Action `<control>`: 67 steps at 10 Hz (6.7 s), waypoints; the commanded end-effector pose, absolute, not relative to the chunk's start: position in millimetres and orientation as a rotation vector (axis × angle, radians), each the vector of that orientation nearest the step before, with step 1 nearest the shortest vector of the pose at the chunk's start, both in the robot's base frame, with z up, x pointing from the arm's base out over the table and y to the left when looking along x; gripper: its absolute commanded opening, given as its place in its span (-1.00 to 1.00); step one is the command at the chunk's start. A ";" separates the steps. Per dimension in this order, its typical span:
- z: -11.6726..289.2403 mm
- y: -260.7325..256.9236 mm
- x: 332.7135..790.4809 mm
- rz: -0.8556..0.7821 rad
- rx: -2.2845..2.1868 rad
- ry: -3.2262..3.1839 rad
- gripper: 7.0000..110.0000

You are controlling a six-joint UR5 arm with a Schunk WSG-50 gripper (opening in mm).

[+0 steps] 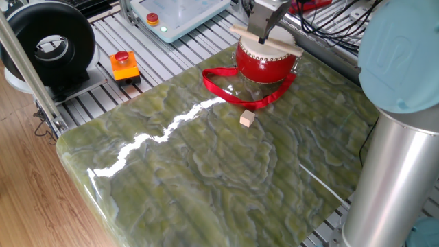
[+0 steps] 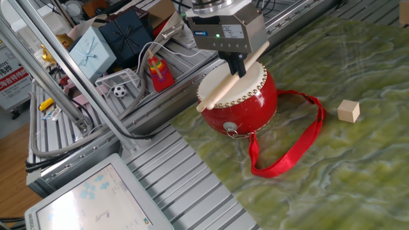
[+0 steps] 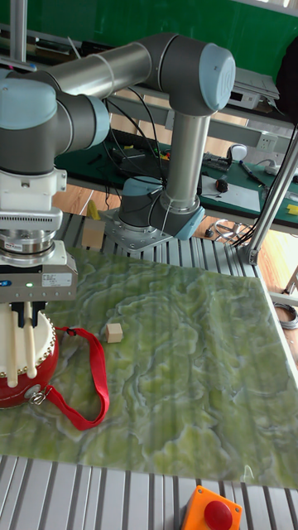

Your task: Play the drum

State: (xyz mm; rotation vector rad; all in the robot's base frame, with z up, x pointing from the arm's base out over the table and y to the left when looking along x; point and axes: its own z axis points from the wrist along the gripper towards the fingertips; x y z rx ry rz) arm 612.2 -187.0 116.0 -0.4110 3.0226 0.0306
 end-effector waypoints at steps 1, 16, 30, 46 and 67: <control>118.1 -186.9 613.3 0.042 -0.393 3.017 -1.00; 117.6 -186.6 611.0 0.066 -0.435 3.009 -1.00; 118.7 -193.0 608.8 0.035 -0.451 3.010 -1.00; 150.2 -177.7 602.8 -0.108 -0.290 2.994 -0.28; 139.1 -110.5 581.1 0.019 0.264 2.915 -1.00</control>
